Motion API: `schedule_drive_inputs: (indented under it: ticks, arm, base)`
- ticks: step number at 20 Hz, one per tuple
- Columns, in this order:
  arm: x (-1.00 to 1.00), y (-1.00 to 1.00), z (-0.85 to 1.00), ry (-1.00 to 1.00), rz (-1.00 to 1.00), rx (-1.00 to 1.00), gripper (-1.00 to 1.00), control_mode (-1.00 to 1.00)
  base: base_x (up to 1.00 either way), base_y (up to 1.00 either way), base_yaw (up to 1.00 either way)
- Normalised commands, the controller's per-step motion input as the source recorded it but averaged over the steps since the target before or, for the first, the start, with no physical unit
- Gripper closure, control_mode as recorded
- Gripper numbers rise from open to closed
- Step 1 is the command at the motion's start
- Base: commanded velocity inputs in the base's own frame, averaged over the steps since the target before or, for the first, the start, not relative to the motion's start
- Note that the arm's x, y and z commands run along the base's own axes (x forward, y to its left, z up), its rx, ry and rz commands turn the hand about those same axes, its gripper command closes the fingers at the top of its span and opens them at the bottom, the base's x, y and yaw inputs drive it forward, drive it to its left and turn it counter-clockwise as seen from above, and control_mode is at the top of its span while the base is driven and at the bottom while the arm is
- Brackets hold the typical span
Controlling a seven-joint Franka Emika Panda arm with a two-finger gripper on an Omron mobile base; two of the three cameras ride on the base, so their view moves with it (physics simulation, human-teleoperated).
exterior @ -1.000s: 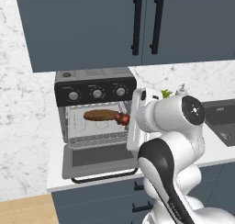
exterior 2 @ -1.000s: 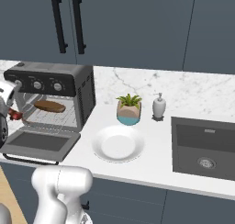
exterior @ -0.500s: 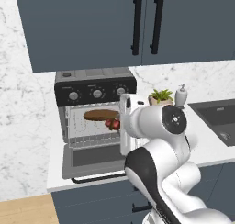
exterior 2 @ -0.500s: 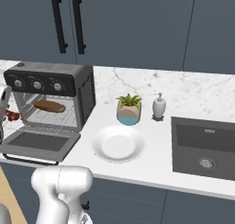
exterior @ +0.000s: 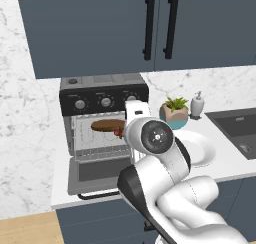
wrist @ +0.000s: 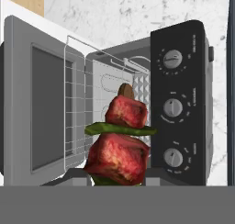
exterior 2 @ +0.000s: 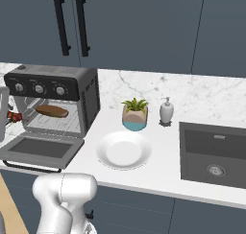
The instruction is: Pick up the kebab skewer and baguette bread, and place them inside the toaster oven. Close the toaster oven door and start by setting the timer.
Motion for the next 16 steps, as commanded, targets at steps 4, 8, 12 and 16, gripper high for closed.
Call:
schedule_drive_inputs:
  ticks: [4, 8, 12, 16]
  arm:
    - [0.43, -0.13, -0.28, -0.05, -0.02, -0.12, 1.0, -1.0]
    - [0.51, -0.36, -0.41, -0.01, -0.01, -0.03, 1.0, -1.0]
    - [0.76, -0.09, -0.32, 0.0, -0.02, 0.0, 1.0, -1.0]
    - [0.52, 0.05, -0.16, 0.0, -0.01, 0.0, 1.0, -1.0]
  base:
    - [0.0, 0.0, 0.0]
    - [0.0, 0.0, 0.0]
    - [0.0, 0.0, 0.0]
    - [0.0, 0.0, 0.0]
